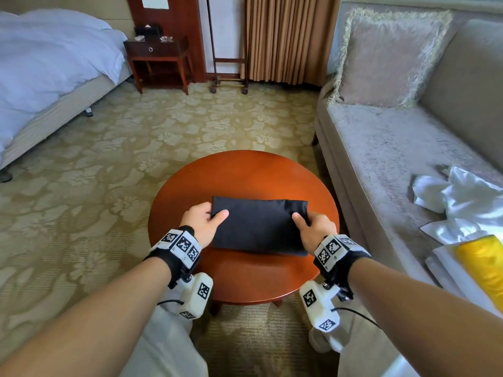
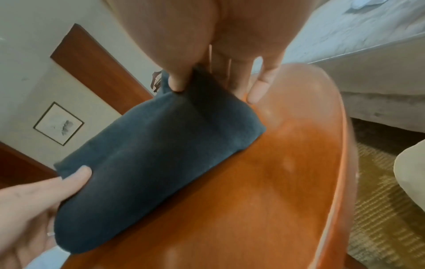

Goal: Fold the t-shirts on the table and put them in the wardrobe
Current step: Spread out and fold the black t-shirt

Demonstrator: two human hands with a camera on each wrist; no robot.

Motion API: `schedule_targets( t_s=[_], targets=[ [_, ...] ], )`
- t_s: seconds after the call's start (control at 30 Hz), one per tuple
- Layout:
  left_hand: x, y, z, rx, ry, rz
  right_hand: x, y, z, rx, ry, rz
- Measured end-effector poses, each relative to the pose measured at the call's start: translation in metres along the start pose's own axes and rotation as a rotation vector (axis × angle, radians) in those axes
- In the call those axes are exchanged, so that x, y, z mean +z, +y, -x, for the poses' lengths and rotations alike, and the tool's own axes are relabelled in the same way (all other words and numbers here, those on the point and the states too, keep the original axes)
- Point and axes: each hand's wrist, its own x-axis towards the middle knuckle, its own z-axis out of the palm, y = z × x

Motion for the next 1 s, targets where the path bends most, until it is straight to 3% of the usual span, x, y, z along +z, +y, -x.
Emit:
schedule_targets(
  t_s=[0.33, 0.47, 0.57, 0.63, 0.7, 0.83, 1.0],
  targets=[
    [0.018, 0.01, -0.024, -0.187, -0.034, -0.155, 0.018, -0.004, -0.025, 0.186, 0.043, 0.162],
    [0.011, 0.021, -0.03, -0.318, -0.039, -0.169, 0.016, -0.007, -0.027, 0.103, 0.145, 0.196],
    [0.009, 0.028, -0.025, -0.256, 0.076, -0.056, 0.02, -0.012, -0.022, -0.147, 0.232, 0.24],
    [0.015, 0.033, -0.018, -0.072, 0.081, -0.177, 0.027, -0.013, -0.017, -0.318, 0.142, 0.384],
    [0.024, 0.037, -0.012, 0.046, -0.009, -0.359, 0.036, -0.01, -0.015, -0.351, 0.015, 0.538],
    [0.04, 0.034, -0.012, -0.07, -0.284, -0.547, 0.043, 0.0, -0.015, -0.203, -0.166, 0.619],
    [0.042, 0.035, -0.017, -0.134, -0.366, -0.588, 0.045, -0.002, -0.019, -0.076, -0.196, 0.509]
  ],
)
